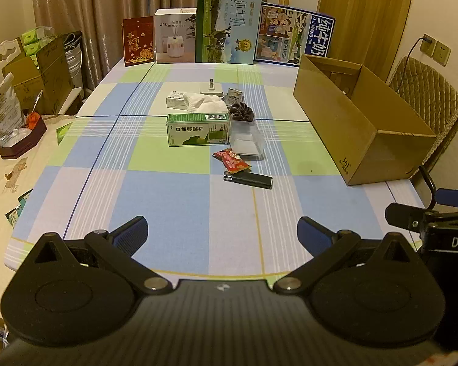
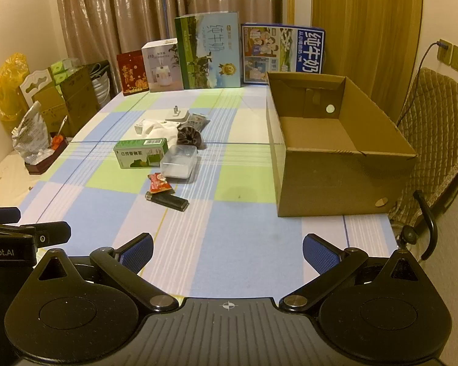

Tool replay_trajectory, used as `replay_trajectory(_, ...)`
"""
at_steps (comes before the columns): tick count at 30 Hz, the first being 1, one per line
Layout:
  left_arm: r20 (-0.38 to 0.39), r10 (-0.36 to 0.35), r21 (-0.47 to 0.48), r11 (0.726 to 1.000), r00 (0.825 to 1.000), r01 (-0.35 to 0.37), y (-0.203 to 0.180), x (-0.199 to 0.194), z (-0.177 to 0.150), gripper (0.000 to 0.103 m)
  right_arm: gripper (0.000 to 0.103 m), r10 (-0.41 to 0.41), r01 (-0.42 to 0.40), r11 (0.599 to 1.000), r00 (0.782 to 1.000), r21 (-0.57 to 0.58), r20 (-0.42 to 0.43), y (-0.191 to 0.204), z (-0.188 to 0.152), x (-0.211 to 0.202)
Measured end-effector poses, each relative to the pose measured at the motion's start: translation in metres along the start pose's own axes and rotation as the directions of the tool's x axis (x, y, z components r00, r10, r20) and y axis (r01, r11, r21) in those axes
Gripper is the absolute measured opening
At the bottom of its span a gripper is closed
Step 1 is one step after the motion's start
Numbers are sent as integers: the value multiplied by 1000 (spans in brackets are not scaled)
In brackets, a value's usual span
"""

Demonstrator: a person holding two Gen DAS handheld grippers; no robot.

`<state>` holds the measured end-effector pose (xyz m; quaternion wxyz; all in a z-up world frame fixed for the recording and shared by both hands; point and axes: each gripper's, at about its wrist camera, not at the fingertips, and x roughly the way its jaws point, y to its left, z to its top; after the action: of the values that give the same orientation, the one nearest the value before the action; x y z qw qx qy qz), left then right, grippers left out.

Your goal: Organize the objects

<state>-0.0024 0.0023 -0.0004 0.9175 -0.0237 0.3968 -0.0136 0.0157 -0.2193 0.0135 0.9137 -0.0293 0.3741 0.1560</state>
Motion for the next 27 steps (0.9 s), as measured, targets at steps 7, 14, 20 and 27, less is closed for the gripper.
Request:
replay_trajectory(7, -2, -2, -6, 1000, 1000, 2, 1, 0, 1, 102, 101, 2, -2, 1000, 1000, 1, -1, -1, -2, 0)
replay_trajectory(14, -2, -2, -7, 1000, 1000, 2, 1, 0, 2, 102, 101, 3, -3, 1000, 1000, 2, -2, 0, -2, 0)
replay_trajectory(20, -1, -3, -6, 1000, 1000, 3, 1, 1, 1, 102, 101, 3, -3, 1000, 1000, 0, -2, 0, -2, 0)
replay_trajectory(27, 0, -2, -3, 1000, 1000, 2, 0, 1, 2, 102, 101, 6, -6, 1000, 1000, 0, -4, -1, -1, 1)
